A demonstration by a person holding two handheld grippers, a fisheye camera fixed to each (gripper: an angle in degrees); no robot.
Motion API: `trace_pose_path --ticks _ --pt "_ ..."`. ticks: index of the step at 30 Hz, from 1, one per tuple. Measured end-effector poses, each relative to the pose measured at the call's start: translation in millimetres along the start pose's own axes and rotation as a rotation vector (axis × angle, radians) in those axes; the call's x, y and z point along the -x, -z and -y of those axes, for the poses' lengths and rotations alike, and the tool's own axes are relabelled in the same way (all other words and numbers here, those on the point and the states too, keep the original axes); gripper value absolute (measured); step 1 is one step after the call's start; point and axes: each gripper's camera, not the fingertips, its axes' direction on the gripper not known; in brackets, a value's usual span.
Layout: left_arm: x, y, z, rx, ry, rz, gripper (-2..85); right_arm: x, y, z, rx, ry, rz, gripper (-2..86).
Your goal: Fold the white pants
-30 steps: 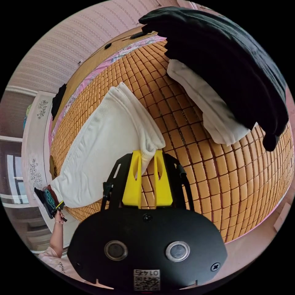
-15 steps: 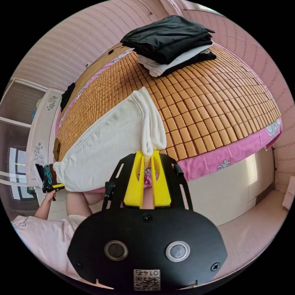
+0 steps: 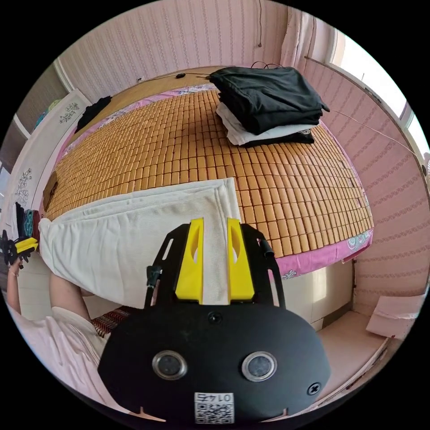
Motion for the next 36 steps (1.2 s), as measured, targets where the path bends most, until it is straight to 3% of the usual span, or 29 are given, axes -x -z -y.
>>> trace_pose_path --ticks 3,7,11,17,23,28,33,36 --pt "-11 -12 40 -0.044 -0.084 -0.038 6.6 14 -24 31 0.059 0.020 -0.020 11.9" --pt "-23 -54 100 -0.007 -0.094 -0.064 7.6 21 -60 45 0.198 -0.053 -0.061 7.1" --pt "-25 -99 137 0.104 -0.095 -0.112 8.0 36 -36 41 0.150 -0.006 -0.060 4.6" --pt "-12 -74 114 0.043 -0.146 -0.119 -0.4 34 40 14 -0.010 -0.036 0.077 3.8" --pt "30 -12 97 -0.169 -0.058 -0.127 -0.8 36 53 59 0.054 -0.062 0.055 4.2" --pt "45 -107 104 0.070 0.101 -0.252 -0.1 38 -32 100 0.296 -0.146 0.032 4.9" --pt "76 -112 64 -0.022 0.250 -0.390 -0.1 57 5 45 0.172 -0.108 -0.023 -0.2" --pt "85 -107 46 -0.022 0.283 -0.410 -0.1 62 18 4 0.143 -0.129 0.082 -0.4"
